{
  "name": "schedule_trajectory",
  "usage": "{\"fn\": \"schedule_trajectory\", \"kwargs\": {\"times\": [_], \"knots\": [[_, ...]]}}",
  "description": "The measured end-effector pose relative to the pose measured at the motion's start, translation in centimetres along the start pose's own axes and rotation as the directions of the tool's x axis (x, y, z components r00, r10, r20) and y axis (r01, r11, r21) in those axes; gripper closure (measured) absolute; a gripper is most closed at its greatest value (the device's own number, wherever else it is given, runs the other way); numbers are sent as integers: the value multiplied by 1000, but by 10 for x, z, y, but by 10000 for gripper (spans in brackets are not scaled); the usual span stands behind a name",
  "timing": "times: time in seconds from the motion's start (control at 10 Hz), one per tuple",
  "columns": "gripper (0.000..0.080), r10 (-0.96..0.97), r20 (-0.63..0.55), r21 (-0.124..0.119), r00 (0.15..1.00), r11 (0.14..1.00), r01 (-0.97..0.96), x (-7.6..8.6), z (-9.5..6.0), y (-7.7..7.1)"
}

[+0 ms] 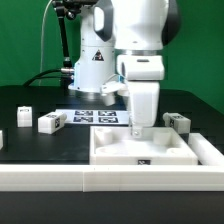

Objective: Assemble one leg

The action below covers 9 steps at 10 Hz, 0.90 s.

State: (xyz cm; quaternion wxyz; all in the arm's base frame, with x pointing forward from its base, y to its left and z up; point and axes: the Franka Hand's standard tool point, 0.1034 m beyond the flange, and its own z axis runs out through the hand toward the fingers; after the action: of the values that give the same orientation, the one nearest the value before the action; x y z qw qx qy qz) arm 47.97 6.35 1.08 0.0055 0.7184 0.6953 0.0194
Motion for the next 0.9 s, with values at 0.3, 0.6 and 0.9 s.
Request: {"fn": "schedule_trajectory", "kwargs": {"times": [0.3,0.6,0.9], "knots": [[741,9,3,3,1000,1000,-9,12,1,8],[662,11,5,7,1000,1000,-11,11,1,8],[384,11,5,7,1000,1000,-11,11,1,8]]}}
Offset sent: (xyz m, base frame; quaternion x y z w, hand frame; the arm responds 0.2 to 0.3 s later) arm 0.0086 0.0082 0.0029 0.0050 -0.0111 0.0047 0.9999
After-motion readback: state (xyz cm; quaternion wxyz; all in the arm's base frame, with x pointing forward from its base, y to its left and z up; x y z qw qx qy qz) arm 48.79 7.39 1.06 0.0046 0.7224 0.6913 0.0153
